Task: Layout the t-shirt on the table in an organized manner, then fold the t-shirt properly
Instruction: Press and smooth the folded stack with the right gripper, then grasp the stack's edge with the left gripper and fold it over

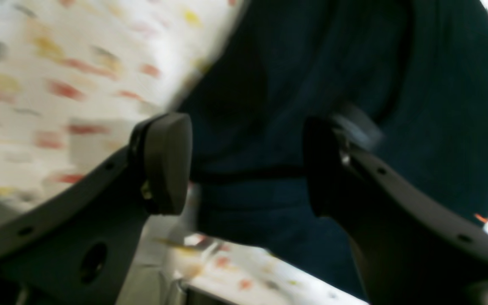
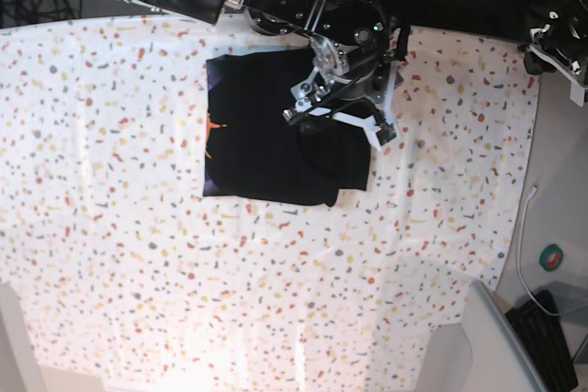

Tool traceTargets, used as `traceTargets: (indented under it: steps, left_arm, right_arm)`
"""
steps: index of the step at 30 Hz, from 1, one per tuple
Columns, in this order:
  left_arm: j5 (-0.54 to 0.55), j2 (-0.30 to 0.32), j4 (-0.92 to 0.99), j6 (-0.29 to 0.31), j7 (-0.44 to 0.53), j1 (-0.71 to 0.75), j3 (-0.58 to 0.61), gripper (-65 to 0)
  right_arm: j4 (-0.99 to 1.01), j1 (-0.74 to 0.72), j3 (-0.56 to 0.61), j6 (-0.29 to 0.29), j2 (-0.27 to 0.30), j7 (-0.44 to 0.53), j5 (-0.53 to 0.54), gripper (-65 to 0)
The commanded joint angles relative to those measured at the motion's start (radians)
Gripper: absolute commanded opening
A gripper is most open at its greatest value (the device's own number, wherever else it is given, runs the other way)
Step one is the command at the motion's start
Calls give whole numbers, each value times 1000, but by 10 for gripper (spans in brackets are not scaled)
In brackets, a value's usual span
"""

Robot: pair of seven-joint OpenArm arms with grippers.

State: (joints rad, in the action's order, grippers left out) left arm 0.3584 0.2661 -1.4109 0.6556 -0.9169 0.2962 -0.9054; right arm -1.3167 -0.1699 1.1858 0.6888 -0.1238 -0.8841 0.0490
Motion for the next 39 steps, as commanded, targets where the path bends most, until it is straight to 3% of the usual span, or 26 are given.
traceTargets:
  steps: [1,8,12,14,17,20,23,25,28,31,35,39]
  left_arm:
    - [8,15,-20,2,11,-2,16,-462]
    - [18,8,-71,-1,11,-1,162,-462]
    - [11,-77,-239,-3,2,14,263,-454]
    - [9,-124,-324,-6,0,24,342,-385]
    - [18,-173,-379,-6,0,21,435,-181]
    - [35,-225,-374,-6,-60,-22,510,-64]
    - [84,-267,-325,-6,-173,-88,521,-72]
    - [123,-276,-288,-6,-232,-136,526,-72]
    - [176,-287,-247,-50,-279,-183,544,-72]
    - [239,-288,-161,-127,-296,-233,579,-72]
    - [342,-285,-51,-162,-296,-269,639,-72]
    - [374,-285,15,-213,-290,-291,681,-72]
  right_arm:
    - [-13,-23,-4,9,-24,29,-1,-258]
    - [30,-47,-4,9,-20,116,59,-255]
    - [-157,-12,-80,9,43,98,82,-252]
    - [-288,19,-182,9,91,95,133,-252]
    - [-450,65,-370,9,187,99,249,-252]
    - [-535,117,-588,9,269,99,364,-252]
    - [-544,162,-772,-4,327,96,435,-255]
    - [-545,197,-857,-51,349,96,450,-255]
    - [-545,234,-932,-68,356,96,450,-254]
    - [-545,266,-973,-76,356,98,450,-254]
    - [-545,277,-975,-76,356,99,450,-254]
    - [-544,284,-976,-76,356,99,450,-255]
